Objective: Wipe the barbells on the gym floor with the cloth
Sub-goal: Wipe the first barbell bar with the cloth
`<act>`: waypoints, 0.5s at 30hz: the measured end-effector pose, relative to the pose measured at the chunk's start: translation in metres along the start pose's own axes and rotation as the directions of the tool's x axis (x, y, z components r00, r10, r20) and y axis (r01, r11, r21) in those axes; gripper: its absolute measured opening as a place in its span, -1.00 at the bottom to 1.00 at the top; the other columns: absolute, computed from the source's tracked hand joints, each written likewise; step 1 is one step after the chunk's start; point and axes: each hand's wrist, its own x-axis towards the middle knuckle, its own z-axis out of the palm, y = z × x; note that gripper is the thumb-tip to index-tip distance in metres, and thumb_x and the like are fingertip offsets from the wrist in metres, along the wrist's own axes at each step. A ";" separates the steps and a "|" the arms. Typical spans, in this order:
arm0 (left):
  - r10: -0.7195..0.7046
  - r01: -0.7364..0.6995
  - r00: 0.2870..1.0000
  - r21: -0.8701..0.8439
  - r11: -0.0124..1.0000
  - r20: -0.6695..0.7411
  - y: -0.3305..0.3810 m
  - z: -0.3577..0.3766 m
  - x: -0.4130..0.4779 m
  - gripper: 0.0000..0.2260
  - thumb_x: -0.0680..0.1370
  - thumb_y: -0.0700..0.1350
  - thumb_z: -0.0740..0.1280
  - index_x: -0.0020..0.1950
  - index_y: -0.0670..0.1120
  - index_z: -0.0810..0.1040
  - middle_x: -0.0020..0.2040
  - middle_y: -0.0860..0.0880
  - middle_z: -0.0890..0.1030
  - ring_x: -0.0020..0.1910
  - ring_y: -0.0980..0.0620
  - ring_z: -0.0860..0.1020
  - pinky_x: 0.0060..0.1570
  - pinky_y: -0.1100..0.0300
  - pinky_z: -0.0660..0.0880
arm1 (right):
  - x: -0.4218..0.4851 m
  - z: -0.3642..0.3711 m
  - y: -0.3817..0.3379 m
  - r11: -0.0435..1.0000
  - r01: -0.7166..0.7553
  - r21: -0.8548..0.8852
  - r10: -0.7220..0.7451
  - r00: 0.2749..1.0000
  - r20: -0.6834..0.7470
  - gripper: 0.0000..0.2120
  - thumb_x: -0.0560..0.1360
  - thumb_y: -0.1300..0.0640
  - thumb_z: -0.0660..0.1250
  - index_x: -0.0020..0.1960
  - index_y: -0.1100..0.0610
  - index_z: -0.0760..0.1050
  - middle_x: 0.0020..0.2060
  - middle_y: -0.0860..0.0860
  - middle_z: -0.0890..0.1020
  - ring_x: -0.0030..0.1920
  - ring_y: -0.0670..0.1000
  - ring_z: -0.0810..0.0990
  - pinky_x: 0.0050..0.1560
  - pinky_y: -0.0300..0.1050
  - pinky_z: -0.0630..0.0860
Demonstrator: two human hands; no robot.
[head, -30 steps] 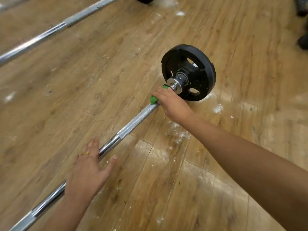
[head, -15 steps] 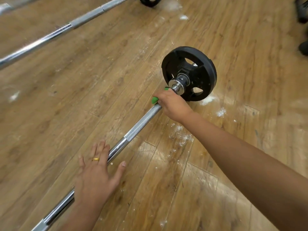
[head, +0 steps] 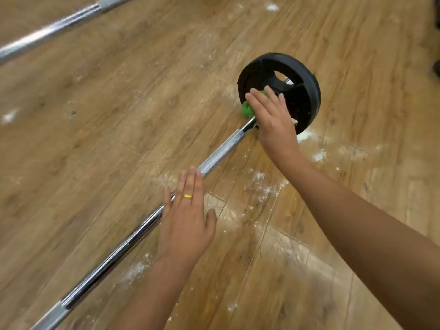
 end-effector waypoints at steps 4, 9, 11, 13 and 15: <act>-0.055 0.033 0.973 0.100 0.994 0.225 0.024 -0.010 0.012 -0.24 0.63 0.03 0.11 0.57 -0.16 -0.38 0.62 -0.12 -0.33 0.60 -0.05 -0.33 0.57 -0.16 -0.22 | 0.003 -0.013 0.001 0.998 -0.037 -0.055 0.045 0.986 0.159 -0.39 0.53 0.45 0.28 0.53 0.13 0.34 0.50 0.08 0.39 0.55 0.21 0.23 0.54 0.27 0.15; -0.128 0.090 0.903 0.111 0.990 0.410 0.025 -0.039 0.014 -0.20 0.63 0.01 0.16 0.61 -0.17 -0.35 0.60 -0.08 -0.41 0.59 -0.04 -0.36 0.59 -0.08 -0.18 | 0.020 -0.038 0.012 0.988 -0.078 -0.130 0.143 0.765 0.628 -0.23 0.49 0.56 0.17 0.61 0.07 0.18 0.61 -0.03 0.16 0.62 0.17 -0.02 0.48 0.15 0.25; -0.178 0.143 0.858 0.110 0.984 0.482 0.032 -0.056 0.015 -0.22 0.63 0.00 0.17 0.62 -0.17 -0.31 0.61 -0.08 -0.38 0.60 -0.05 -0.32 0.59 -0.07 -0.15 | 0.031 -0.052 0.010 0.992 -0.045 -0.115 0.112 0.711 0.694 -0.19 0.47 0.59 0.13 0.62 0.08 0.13 0.62 -0.03 0.10 0.62 0.14 -0.04 0.47 0.12 0.28; -0.207 0.174 0.837 0.112 0.978 0.507 0.046 -0.073 0.022 -0.24 0.64 0.00 0.16 0.63 -0.18 -0.29 0.61 -0.10 -0.36 0.61 -0.06 -0.29 0.59 -0.08 -0.14 | 0.044 -0.062 0.010 0.998 -0.016 -0.055 0.049 0.731 0.680 -0.22 0.47 0.60 0.13 0.60 0.10 0.19 0.62 -0.02 0.13 0.62 0.14 0.00 0.47 0.09 0.29; -0.223 0.195 0.828 0.109 0.975 0.515 0.066 -0.086 0.033 -0.26 0.64 -0.02 0.13 0.62 -0.17 -0.30 0.61 -0.09 -0.37 0.60 -0.06 -0.32 0.58 -0.08 -0.17 | 0.059 -0.061 0.015 1.000 0.005 0.008 -0.009 0.765 0.643 -0.28 0.50 0.58 0.16 0.58 0.12 0.23 0.60 0.02 0.18 0.62 0.13 0.01 0.44 0.07 0.35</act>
